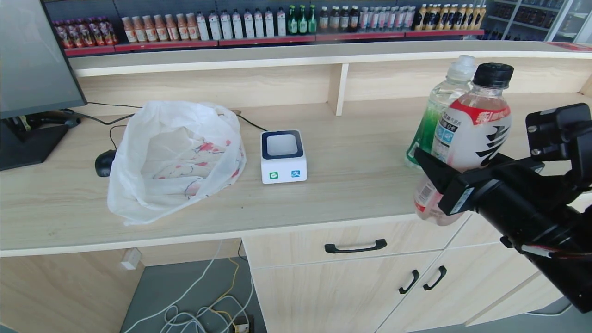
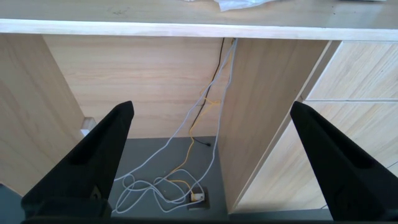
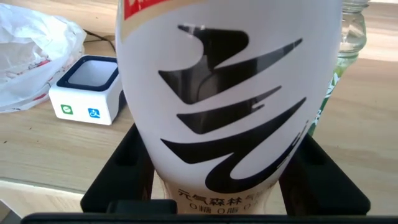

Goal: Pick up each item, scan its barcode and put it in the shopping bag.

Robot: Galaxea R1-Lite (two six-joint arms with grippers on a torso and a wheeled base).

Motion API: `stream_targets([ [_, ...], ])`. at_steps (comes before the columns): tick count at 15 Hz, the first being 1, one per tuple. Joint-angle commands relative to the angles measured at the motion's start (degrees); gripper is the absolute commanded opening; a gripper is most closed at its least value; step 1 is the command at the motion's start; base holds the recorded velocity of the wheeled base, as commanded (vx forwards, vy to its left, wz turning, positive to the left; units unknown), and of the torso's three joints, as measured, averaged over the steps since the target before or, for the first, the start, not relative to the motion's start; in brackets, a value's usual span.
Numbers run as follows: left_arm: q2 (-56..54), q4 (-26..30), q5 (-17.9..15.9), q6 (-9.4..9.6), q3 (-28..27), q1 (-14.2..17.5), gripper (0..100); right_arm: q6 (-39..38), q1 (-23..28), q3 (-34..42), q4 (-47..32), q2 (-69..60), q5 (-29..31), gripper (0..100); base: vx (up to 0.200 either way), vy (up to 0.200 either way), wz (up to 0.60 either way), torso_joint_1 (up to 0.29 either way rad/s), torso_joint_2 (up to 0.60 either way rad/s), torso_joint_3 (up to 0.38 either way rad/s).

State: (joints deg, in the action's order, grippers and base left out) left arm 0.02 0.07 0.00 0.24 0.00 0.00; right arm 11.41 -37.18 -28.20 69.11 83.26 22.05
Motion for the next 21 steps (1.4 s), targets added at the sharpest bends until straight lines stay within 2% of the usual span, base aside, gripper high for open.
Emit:
stream_targets([
  [1, -0.02, 0.01, 0.00, 0.02, 0.00, 0.00, 100, 0.02, -2.11, 1.65, -0.03, -1.17, 0.10, 0, 0.000, 0.000, 0.00, 0.000, 0.00, 0.000],
  [6, -0.02, 0.01, 0.00, 0.02, 0.00, 0.00, 100, -0.07, -3.69, 4.55, -0.03, -2.23, -0.17, 0, 0.000, 0.000, 0.00, 0.000, 0.00, 0.000],
  [9, 0.06, 0.01, 0.00, 0.02, 0.00, 0.00, 100, 0.02, -6.68, 6.49, -0.03, -3.02, -0.34, 0, 0.000, 0.000, 0.00, 0.000, 0.00, 0.000],
  [12, -0.02, 0.01, 0.00, 0.02, 0.00, 0.00, 100, -0.78, -10.63, 5.70, -0.11, -3.46, -0.34, 0, 0.000, 0.000, 0.00, 0.000, 0.00, 0.000],
  [15, -0.02, 0.01, 0.00, 0.02, 0.00, 0.00, 100, -0.86, -11.60, 4.11, -0.38, -2.84, -0.78, 0, 0.000, 0.000, 0.00, 0.000, 0.00, 0.000],
  [16, 0.06, 0.01, 0.00, 0.02, 0.00, 0.00, 100, -0.95, -11.60, 4.99, -1.52, -2.40, -1.75, 0, 0.000, 0.000, 0.00, 0.000, 0.00, 0.000],
  [18, -0.02, 0.01, 0.00, 0.02, 0.00, 0.00, 100, -1.57, -11.60, 3.85, -2.40, -0.47, -7.38, 0, 0.000, 0.000, 0.00, 0.000, 0.00, 0.000],
  [21, -0.02, 0.01, 0.00, 0.02, 0.00, 0.00, 100, -6.31, -11.51, 2.27, -2.49, 1.82, -11.59, 0, 0.000, 0.000, 0.00, 0.000, 0.00, 0.000],
])
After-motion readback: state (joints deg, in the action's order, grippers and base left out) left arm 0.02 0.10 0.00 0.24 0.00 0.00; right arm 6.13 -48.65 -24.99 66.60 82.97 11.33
